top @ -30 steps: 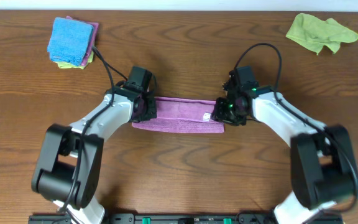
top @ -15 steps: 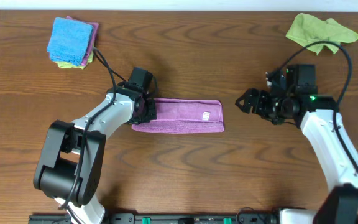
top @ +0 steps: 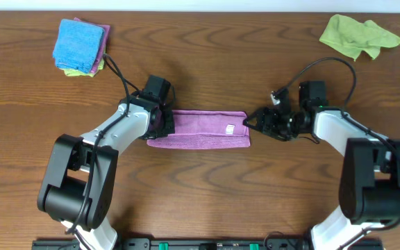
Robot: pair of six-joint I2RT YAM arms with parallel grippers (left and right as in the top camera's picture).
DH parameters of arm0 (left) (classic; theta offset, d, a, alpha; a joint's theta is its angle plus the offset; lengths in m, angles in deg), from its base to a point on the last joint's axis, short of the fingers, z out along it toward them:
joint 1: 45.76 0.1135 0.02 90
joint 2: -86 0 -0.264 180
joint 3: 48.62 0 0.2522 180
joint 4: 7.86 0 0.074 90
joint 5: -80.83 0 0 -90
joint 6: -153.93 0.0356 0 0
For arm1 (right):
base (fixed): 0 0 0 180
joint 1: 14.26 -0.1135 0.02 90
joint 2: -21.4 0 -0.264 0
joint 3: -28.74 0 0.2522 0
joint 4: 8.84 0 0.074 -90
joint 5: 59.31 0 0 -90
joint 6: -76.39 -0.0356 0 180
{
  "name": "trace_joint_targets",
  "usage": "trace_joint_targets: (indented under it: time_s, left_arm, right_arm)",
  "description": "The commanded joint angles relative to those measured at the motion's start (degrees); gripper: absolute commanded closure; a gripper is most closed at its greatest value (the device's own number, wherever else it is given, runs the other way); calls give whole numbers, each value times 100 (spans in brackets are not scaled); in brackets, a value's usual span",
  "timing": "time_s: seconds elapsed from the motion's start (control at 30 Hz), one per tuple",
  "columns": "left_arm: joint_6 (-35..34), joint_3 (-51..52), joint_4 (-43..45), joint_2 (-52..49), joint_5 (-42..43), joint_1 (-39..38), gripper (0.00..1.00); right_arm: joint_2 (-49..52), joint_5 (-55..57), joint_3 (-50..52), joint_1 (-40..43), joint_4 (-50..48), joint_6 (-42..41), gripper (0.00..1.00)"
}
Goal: Fold the cloth
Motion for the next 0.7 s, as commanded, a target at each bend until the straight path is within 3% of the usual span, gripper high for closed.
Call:
trace_joint_targets:
  time_s: [0.0,0.2,0.33,0.47,0.67]
  left_arm:
    - [-46,81,-61,-129,-125,-17,94]
    - [-46,81,-11,-129,-122,-17,94]
    - [-44,79,-9,-127,-125,-9,94]
    - [-42,-9,-149,-20,-81,48,94]
    - [-20,-339,-715,710,-87,299,94]
  right_arm:
    - [459,98,63,-243,-146,-79,18]
    - [870,11,59,-688,-560,-356,27]
    - [874,59,13,-673,-564,-409,53]
    - [872,61,-155,-481,-326,-437,98]
    - [739,345,-728,-125,702,-251,99]
